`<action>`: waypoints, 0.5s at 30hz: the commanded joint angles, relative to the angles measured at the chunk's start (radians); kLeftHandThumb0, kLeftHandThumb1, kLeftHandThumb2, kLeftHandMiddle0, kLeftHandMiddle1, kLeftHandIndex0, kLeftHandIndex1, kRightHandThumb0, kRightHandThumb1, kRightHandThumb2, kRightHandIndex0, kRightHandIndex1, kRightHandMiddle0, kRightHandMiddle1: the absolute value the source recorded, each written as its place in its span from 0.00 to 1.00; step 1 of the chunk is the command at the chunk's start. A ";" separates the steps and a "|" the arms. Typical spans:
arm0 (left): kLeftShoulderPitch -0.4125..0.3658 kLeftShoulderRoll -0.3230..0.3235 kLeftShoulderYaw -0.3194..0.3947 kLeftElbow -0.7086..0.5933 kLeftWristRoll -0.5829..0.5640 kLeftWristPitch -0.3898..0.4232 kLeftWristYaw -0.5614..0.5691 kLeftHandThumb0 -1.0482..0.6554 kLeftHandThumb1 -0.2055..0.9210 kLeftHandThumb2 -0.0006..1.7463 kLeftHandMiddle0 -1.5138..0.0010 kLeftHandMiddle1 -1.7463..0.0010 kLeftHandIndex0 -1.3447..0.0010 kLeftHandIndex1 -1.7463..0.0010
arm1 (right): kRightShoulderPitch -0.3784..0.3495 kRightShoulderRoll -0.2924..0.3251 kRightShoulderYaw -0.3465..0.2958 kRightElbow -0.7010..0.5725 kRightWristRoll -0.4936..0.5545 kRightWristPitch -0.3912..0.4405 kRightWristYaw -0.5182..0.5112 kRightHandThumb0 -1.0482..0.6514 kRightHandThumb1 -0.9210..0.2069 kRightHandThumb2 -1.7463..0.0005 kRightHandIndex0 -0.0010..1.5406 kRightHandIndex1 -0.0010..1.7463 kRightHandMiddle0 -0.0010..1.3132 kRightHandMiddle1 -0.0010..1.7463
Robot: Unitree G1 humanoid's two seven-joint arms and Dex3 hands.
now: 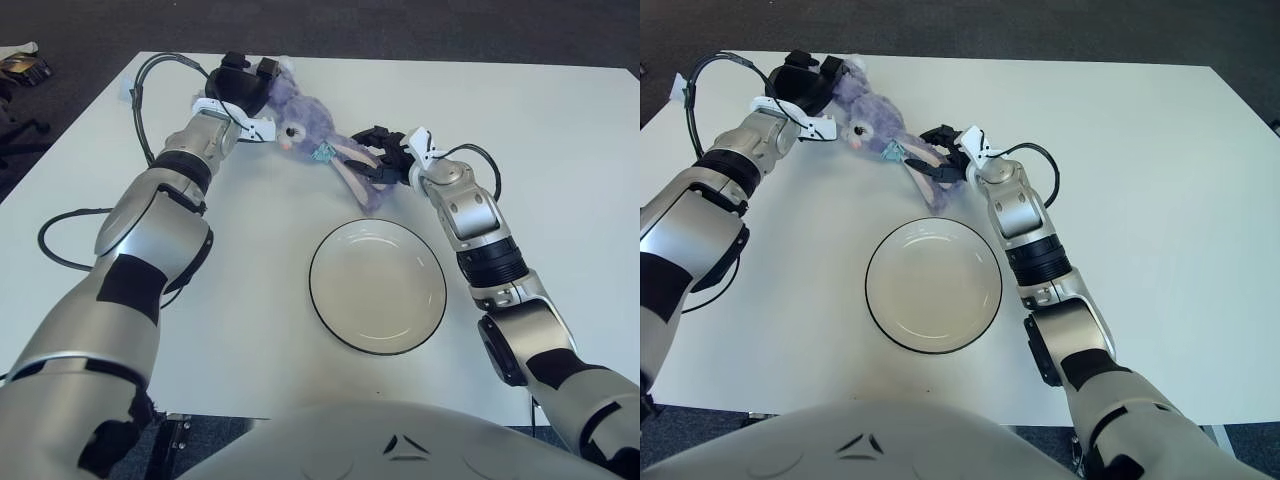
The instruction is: Put the doll into the plate.
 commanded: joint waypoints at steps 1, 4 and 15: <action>-0.004 -0.010 0.005 -0.001 -0.004 -0.010 0.008 0.35 0.41 0.58 0.86 0.63 1.00 0.45 | 0.025 -0.017 0.004 -0.021 -0.003 -0.009 0.000 0.50 0.36 0.50 0.21 0.83 0.01 0.91; -0.004 -0.011 0.006 -0.001 -0.006 -0.010 0.010 0.35 0.41 0.58 0.86 0.63 1.00 0.45 | 0.036 -0.020 0.005 -0.034 -0.004 -0.009 -0.003 0.59 0.32 0.48 0.31 0.85 0.11 0.97; -0.011 -0.009 -0.002 -0.014 0.005 -0.014 0.043 0.25 0.58 0.48 0.88 0.58 1.00 0.48 | 0.062 -0.023 0.019 -0.044 -0.036 -0.005 -0.055 0.62 0.60 0.27 0.53 0.78 0.37 1.00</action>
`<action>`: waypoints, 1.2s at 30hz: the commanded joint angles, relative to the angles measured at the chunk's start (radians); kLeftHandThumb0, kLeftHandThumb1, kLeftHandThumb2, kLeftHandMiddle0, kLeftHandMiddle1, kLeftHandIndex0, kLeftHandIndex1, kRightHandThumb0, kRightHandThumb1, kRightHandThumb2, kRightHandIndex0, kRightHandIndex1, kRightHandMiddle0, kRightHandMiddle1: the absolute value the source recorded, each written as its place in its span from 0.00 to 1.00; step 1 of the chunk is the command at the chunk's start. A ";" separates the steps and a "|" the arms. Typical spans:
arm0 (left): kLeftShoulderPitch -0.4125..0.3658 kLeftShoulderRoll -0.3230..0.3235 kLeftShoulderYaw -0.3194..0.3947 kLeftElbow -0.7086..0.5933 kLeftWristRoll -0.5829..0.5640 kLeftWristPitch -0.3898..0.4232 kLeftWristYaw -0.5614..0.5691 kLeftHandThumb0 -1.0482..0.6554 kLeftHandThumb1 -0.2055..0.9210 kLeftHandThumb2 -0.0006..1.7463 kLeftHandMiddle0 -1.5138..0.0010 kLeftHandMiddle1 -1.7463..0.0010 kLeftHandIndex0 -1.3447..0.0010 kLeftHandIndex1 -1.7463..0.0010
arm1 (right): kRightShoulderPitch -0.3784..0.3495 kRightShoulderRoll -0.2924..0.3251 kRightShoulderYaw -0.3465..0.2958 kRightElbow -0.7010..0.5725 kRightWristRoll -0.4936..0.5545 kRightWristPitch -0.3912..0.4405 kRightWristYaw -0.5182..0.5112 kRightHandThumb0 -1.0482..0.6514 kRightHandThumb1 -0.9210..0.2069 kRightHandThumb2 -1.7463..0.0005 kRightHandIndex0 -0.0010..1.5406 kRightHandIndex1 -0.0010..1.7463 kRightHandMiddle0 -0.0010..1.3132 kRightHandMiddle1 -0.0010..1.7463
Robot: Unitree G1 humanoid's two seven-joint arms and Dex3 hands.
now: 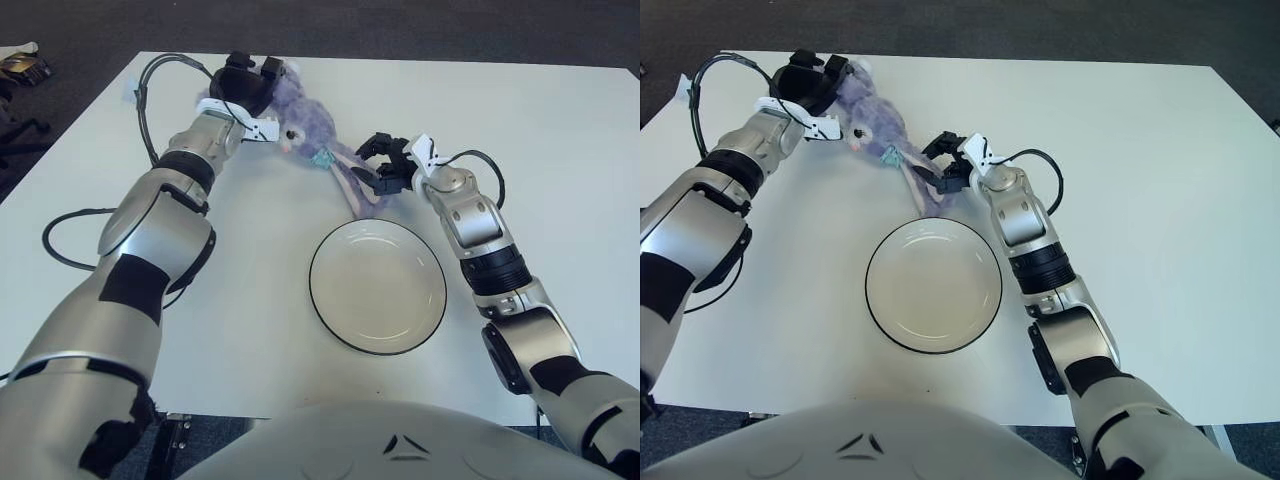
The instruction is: Put the doll into the plate.
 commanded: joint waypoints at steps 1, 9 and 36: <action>-0.012 0.001 -0.007 -0.005 0.011 0.000 0.017 0.24 0.60 0.47 0.89 0.56 1.00 0.48 | 0.017 -0.009 0.003 -0.009 -0.018 -0.007 -0.020 0.62 0.64 0.23 0.54 0.79 0.40 1.00; -0.019 0.003 -0.007 -0.008 0.010 0.002 0.021 0.23 0.65 0.43 0.90 0.52 1.00 0.50 | 0.040 -0.006 -0.022 -0.027 -0.008 -0.011 -0.035 0.62 0.76 0.11 0.57 0.88 0.45 1.00; -0.048 0.022 0.025 -0.054 -0.019 -0.092 -0.021 0.23 0.66 0.43 0.97 0.56 1.00 0.56 | 0.079 -0.062 -0.011 -0.089 -0.064 0.012 -0.048 0.62 0.82 0.06 0.59 0.91 0.48 1.00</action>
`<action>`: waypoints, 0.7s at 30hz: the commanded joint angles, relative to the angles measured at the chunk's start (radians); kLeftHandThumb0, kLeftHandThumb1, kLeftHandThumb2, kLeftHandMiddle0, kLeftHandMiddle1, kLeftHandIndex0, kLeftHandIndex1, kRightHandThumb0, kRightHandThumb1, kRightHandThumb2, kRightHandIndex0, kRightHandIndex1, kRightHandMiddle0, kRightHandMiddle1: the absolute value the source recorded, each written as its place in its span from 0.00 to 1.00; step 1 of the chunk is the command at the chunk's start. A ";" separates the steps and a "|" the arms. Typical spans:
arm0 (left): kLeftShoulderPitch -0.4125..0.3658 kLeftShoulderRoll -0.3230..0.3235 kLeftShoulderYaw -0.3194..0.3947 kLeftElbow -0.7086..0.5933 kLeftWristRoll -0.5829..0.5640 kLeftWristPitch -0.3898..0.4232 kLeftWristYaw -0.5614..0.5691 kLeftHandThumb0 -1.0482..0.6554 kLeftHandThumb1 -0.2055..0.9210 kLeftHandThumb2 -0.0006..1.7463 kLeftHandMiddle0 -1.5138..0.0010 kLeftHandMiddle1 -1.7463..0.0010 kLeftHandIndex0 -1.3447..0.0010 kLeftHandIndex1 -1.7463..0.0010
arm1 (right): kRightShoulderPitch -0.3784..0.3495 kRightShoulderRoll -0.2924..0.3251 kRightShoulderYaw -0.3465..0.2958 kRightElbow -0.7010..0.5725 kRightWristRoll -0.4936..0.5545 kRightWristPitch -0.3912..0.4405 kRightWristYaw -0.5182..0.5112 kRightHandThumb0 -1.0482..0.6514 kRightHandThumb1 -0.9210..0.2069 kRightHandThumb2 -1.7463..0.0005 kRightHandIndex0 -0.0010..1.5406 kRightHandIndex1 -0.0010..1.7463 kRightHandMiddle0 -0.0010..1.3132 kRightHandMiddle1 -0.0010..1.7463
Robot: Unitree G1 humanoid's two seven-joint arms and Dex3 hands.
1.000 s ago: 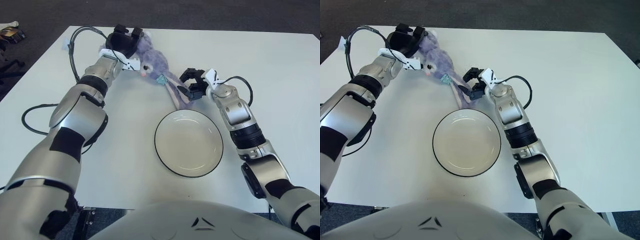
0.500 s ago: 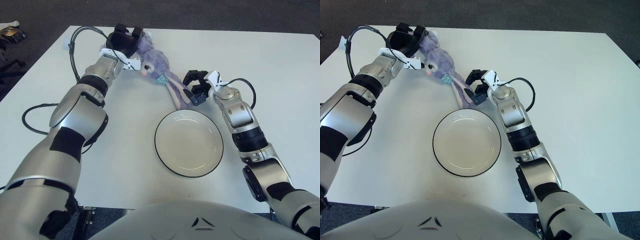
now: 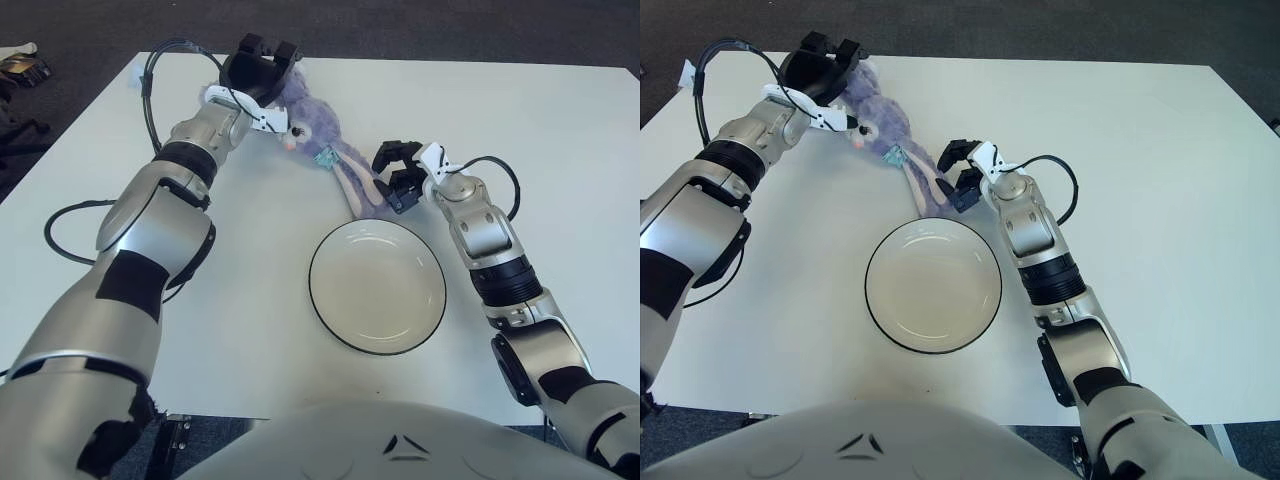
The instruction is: Put the doll into the plate.
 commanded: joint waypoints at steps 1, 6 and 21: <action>-0.020 0.019 0.011 -0.011 -0.010 -0.021 -0.010 0.23 0.66 0.43 0.97 0.56 1.00 0.57 | 0.023 -0.013 -0.006 -0.025 -0.013 0.008 -0.013 0.62 0.83 0.06 0.59 0.91 0.48 1.00; -0.021 0.031 0.015 -0.027 -0.014 -0.049 -0.016 0.23 0.67 0.42 0.99 0.57 1.00 0.58 | 0.029 -0.019 0.003 -0.046 -0.038 0.025 -0.030 0.62 0.85 0.04 0.60 0.92 0.50 1.00; -0.024 0.079 0.009 -0.070 0.001 -0.123 -0.114 0.21 0.72 0.37 0.96 0.65 1.00 0.61 | 0.073 -0.079 -0.036 -0.137 -0.021 0.053 0.015 0.62 0.85 0.03 0.59 0.94 0.50 1.00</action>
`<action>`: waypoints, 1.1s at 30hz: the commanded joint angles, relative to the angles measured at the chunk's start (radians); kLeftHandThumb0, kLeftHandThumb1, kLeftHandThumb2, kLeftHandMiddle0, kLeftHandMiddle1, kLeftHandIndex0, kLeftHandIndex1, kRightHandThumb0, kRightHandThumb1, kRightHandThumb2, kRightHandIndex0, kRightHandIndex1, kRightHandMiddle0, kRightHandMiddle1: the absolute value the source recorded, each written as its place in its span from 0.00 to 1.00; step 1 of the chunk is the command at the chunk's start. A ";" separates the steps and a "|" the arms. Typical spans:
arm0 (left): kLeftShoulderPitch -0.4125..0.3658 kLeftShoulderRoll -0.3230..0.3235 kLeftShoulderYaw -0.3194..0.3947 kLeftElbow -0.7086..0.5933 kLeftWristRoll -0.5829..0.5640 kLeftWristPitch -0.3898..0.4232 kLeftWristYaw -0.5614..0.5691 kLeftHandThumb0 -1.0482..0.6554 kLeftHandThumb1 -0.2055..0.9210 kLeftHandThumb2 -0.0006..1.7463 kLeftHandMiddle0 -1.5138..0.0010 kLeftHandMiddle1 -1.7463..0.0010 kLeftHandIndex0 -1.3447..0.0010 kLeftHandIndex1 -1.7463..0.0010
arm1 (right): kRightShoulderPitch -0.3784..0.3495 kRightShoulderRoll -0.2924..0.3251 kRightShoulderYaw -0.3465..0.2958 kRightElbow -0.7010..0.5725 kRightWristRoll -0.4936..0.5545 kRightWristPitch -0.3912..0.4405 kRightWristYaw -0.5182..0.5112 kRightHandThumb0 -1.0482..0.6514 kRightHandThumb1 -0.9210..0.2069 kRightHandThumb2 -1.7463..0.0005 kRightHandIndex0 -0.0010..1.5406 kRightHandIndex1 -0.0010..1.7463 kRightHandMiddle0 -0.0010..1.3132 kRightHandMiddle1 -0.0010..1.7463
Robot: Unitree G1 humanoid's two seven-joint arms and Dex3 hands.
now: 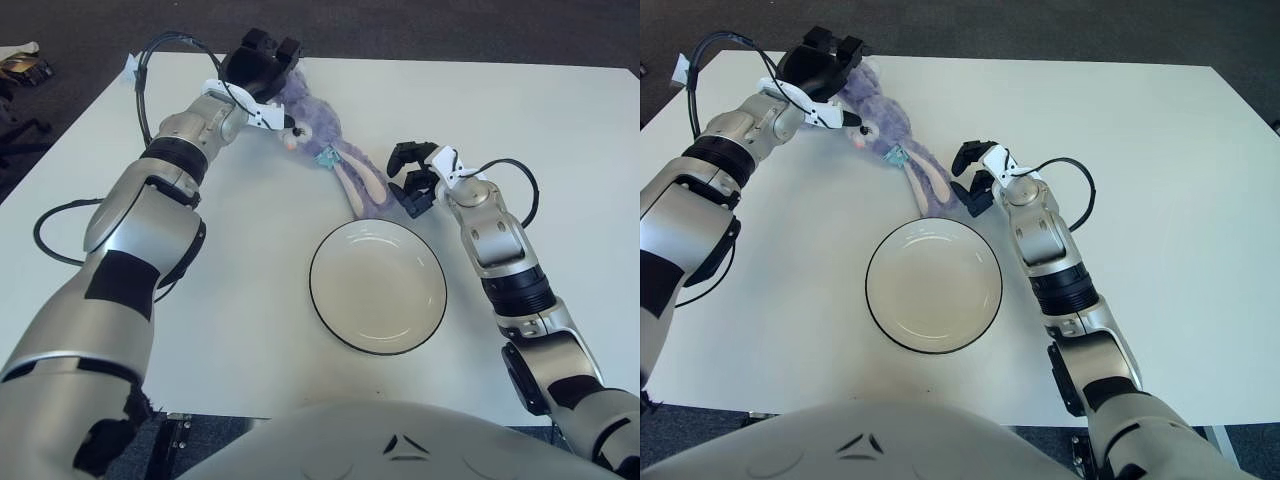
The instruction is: Put the doll into the plate.
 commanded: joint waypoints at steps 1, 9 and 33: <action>-0.024 0.025 -0.008 -0.017 0.009 -0.015 -0.027 0.21 0.71 0.38 0.96 0.64 1.00 0.61 | 0.020 -0.026 -0.027 -0.025 0.019 0.001 0.023 0.62 0.85 0.03 0.59 0.94 0.50 1.00; -0.028 0.036 -0.032 -0.007 0.038 -0.015 -0.030 0.24 0.65 0.41 0.99 0.56 1.00 0.61 | 0.058 -0.025 -0.075 -0.038 0.076 -0.040 0.048 0.62 0.85 0.04 0.59 0.92 0.50 1.00; -0.131 0.003 -0.238 0.082 0.222 0.011 -0.208 0.42 0.32 0.61 1.00 0.78 1.00 0.67 | 0.161 -0.062 -0.074 -0.228 0.095 -0.050 0.088 0.62 0.88 0.02 0.62 0.91 0.52 1.00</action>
